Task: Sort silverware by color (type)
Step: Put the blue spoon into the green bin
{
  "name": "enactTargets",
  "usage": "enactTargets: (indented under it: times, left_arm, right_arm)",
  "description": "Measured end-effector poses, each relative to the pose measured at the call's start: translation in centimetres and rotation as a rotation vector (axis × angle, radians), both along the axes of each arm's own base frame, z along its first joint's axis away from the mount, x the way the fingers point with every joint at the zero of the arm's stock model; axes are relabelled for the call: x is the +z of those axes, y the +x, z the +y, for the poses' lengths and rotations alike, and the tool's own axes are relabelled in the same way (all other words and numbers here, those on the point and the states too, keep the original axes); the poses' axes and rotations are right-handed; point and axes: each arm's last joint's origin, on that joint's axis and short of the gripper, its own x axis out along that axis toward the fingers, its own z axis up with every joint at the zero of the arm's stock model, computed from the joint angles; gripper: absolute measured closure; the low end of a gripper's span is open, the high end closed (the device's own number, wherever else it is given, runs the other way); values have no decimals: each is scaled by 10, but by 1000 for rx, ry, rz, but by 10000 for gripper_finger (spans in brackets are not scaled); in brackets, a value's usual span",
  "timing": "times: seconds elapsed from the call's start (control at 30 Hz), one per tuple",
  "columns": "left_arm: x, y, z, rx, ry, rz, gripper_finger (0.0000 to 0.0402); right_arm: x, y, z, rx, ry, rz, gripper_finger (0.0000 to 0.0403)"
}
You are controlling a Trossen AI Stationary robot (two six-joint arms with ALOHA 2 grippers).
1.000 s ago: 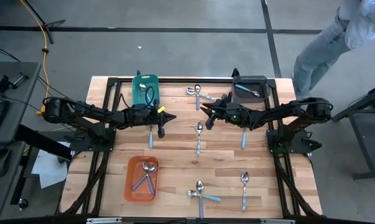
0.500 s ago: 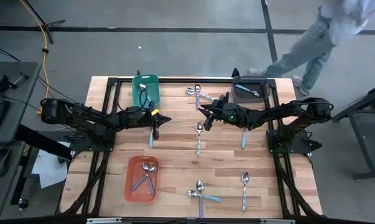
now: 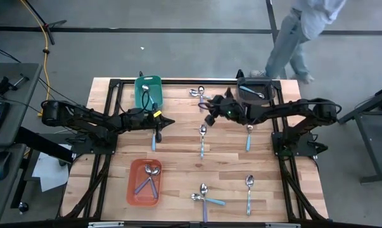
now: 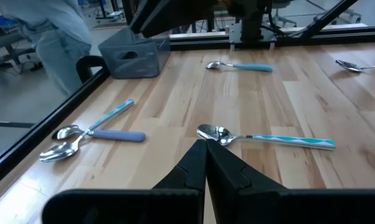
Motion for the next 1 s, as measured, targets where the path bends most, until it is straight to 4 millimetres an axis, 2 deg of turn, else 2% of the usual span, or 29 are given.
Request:
enactTargets:
  times: [0.23,0.37,0.57,0.73,1.0]
  left_arm:
    - [0,0,0,2,-1,1,401]
    - [0,0,0,3,-1,1,401]
    - [0,0,0,1,8,5,401]
    - [0,0,0,4,-4,-1,401]
    - [0,-1,7,54,-16,-3,401]
  right_arm:
    - [1,-6,-26,6,-13,16,315]
    - [0,-10,-36,-18,16,2,279]
    - [0,-10,-37,-19,21,3,232]
    - [1,-10,-40,19,41,26,226]
    - [16,-14,-66,39,40,41,226]
